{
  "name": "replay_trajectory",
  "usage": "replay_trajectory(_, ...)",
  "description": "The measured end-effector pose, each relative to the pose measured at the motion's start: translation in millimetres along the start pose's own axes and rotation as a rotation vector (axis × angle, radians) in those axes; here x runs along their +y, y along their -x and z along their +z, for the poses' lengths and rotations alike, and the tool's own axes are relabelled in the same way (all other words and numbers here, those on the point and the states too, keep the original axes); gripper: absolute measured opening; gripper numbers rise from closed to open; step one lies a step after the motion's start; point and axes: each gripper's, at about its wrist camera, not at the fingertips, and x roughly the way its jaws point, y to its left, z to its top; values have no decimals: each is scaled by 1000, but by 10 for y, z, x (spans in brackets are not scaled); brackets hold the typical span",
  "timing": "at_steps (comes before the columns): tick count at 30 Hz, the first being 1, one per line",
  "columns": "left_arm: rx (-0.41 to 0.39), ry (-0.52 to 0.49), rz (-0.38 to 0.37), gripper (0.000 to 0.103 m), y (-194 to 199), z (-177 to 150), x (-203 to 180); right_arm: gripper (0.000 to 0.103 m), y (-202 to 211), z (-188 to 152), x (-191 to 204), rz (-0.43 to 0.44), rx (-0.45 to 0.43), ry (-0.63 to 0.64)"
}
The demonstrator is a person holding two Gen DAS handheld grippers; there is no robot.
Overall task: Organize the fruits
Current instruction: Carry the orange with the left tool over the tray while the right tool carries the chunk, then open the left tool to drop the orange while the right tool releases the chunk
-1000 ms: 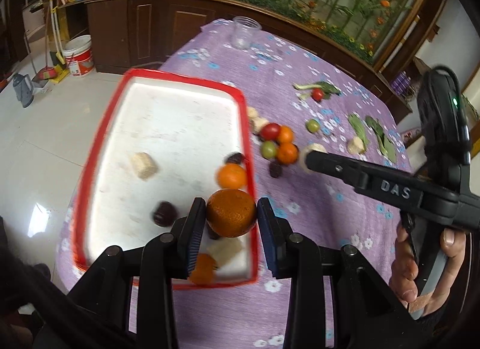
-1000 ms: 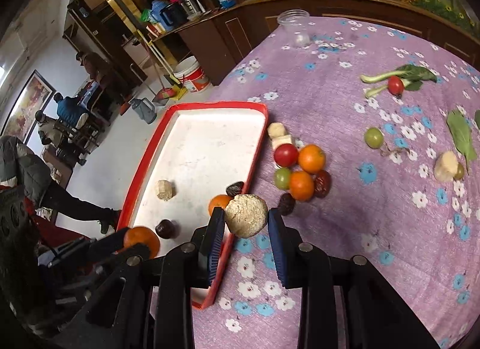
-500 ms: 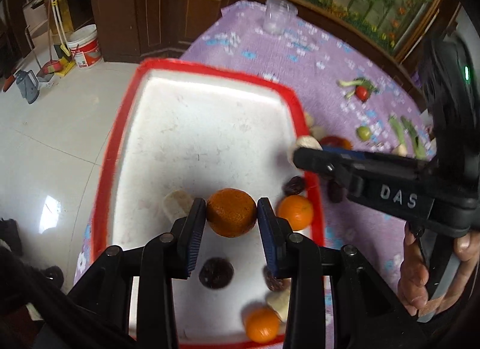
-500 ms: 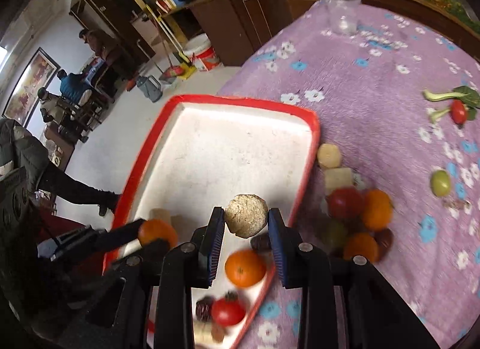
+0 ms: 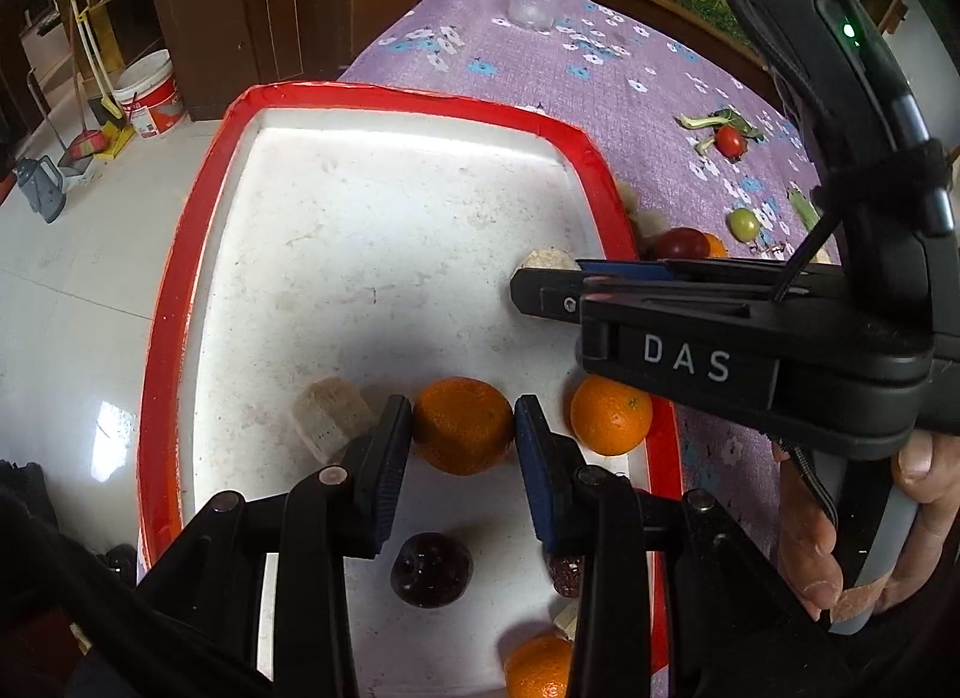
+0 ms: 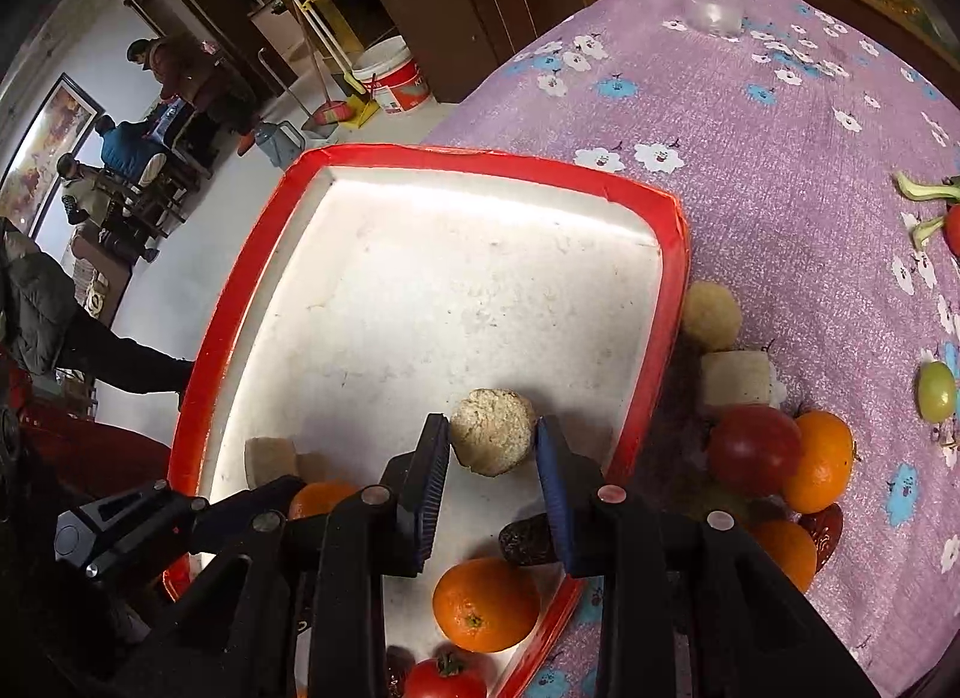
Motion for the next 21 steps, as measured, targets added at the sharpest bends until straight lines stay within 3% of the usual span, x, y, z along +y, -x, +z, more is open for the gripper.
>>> replay_trajectory(16,-4,16,-32,34,46,-51,50,39,203,-54,-11,33,-29,-28)
replay_trajectory(18,-5,27,-41,39,60,-66,57,40,292,-97,-17,42,-39,-26)
replay_trajectory(19,-14,35,-39,48,76,-71,58,40,323,-109,-26,43,-43,-29)
replay_trajectory(21,-24,40,-38,51,110,-80,43,41,404,-150,-41,49,-50,-33)
